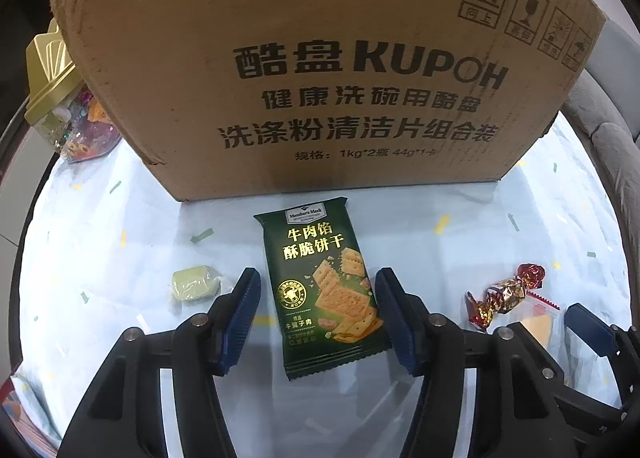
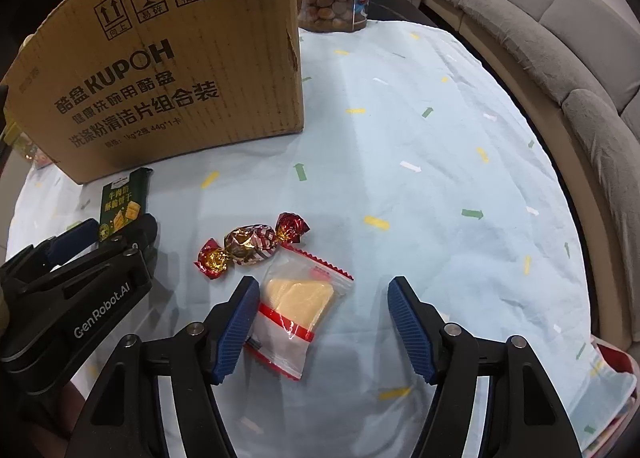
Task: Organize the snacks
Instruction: 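Grasp the green cracker packet with the left tool while the right tool grasps the cheese-slice bag, then lift both held snacks and carry them over the cardboard box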
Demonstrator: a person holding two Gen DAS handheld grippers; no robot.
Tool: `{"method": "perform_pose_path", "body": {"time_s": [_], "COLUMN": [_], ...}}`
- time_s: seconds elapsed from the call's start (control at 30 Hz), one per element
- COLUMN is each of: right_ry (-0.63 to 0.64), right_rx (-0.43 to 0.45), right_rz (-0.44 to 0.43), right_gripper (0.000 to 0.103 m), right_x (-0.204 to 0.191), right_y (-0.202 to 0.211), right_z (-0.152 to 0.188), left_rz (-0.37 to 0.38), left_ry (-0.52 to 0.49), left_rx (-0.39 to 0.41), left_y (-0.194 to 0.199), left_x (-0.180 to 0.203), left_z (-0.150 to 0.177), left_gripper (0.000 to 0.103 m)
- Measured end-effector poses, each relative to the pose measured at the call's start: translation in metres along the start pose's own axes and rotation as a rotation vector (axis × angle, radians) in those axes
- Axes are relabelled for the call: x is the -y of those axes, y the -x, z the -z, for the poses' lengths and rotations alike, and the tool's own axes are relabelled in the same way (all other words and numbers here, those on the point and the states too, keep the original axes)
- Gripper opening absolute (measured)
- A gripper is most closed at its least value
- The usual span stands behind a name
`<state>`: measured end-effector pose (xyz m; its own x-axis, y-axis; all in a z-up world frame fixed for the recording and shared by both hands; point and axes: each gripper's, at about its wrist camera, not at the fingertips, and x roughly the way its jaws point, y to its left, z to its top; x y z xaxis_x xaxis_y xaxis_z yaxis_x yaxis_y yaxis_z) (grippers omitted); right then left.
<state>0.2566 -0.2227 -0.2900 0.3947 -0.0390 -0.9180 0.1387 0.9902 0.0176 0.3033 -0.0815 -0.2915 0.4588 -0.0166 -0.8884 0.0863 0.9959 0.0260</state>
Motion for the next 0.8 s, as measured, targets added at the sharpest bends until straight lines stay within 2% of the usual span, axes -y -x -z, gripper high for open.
{"method": "perform_pose_path", "body": {"time_s": [0.03,0.2,0.53,0.8], "right_ry": [0.000,-0.006,-0.003,-0.009], "right_rx": [0.000,0.005,0.017,0.044], "right_rz": [-0.003,-0.015,-0.026,-0.027], "right_gripper": [0.065,0.048,0.039,0.039], "right_x": [0.000,0.000,0.001,0.002], "right_y": [0.000,0.001,0.007,0.019], "right_z": [0.000,0.000,0.002,0.000], "left_rz": [0.006,0.018,0.025,0.025], "left_ry": [-0.001,-0.005,-0.011,-0.017], "left_rx": [0.000,0.002,0.010,0.029], "left_y": [-0.001,-0.006,0.003,0.024], "left_x": [0.002,0.011,0.013,0.011], "left_z": [-0.001,-0.002,0.001,0.003], "left_gripper": [0.052,0.047,0.044,0.044]}}
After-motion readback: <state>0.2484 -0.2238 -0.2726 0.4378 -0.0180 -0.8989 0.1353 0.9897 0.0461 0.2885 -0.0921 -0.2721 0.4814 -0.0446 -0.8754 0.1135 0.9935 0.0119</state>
